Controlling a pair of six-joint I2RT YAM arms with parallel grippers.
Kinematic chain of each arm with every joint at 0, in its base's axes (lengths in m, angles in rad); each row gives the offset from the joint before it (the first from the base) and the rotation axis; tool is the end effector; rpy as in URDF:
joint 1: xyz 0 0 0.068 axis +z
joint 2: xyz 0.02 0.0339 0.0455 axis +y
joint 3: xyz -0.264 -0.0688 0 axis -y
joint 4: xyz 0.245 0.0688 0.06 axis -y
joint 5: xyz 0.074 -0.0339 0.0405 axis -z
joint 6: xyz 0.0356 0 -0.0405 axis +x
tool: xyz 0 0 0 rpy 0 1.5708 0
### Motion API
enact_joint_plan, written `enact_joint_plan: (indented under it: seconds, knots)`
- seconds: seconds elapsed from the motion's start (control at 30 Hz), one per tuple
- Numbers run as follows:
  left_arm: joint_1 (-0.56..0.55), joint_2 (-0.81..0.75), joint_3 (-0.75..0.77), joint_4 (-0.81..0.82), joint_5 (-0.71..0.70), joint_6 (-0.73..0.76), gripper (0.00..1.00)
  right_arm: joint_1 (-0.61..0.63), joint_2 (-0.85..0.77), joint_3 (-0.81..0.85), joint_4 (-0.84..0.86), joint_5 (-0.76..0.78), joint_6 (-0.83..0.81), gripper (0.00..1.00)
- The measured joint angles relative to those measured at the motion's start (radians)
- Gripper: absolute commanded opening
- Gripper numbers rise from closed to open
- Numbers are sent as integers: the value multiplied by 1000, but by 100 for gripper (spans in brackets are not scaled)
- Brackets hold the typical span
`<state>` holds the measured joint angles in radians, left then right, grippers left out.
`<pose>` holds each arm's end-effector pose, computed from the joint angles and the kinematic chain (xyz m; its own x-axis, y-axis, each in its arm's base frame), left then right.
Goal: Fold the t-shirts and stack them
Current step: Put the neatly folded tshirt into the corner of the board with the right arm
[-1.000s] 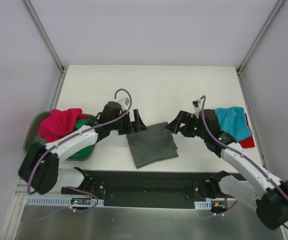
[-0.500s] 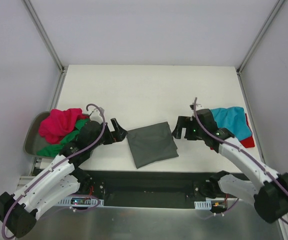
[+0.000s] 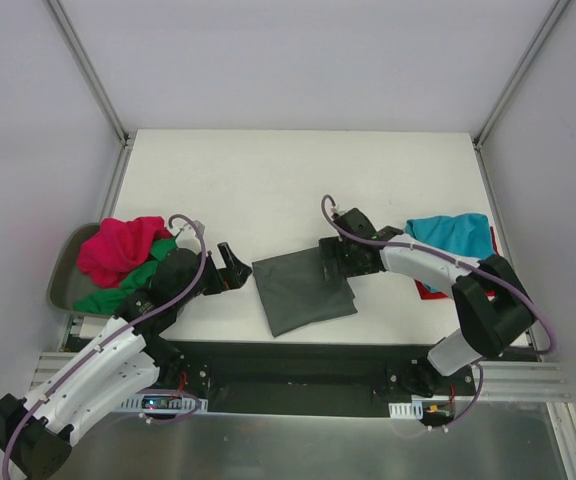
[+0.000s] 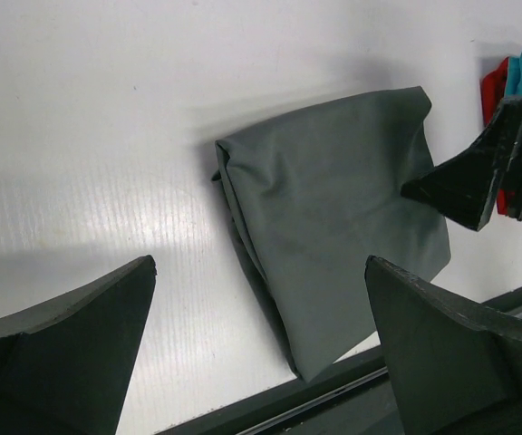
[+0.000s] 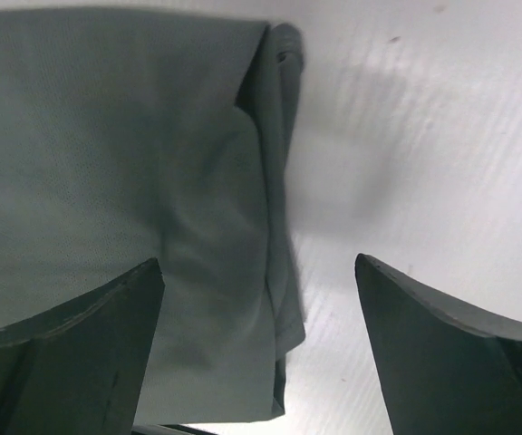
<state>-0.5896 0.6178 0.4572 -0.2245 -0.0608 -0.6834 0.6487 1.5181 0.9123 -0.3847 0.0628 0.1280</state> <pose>0.1323 -0.0859 0.2453 -0.5630 -0.3817 -0.7330 0.1969 0.7995 -0.5675 0.2418 0.1805 0.1953 -0.7344 -0.3969 -0.5505 -0.4858 0.8739 0.0179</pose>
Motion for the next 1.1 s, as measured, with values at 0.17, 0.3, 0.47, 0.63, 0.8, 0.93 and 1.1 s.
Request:
enact_joint_plan:
  seconds: [0.17, 0.3, 0.47, 0.63, 0.8, 0.93, 1.1]
  knots:
    - [0, 20, 0, -1, 0, 0, 99, 53, 83, 13, -2, 2, 6, 78]
    - [0, 21, 0, -2, -3, 0, 99, 69, 106, 14, -2, 13, 33, 72]
    - [0, 16, 0, -3, -47, 0, 99, 77, 114, 14, 0, 46, 85, 62]
    - [0, -32, -16, -4, -129, -11, 99, 84, 122, 14, 14, 61, 127, 33]
    - [0, -99, -59, -28, -215, -35, 99, 103, 123, 10, 56, 47, 177, 1]
    - [0, -141, -74, -47, -266, -51, 99, 113, 86, -19, 51, 92, 182, 1]
    - [0, -144, -74, -58, -308, -64, 99, 116, -20, -49, -63, 232, 81, 1]
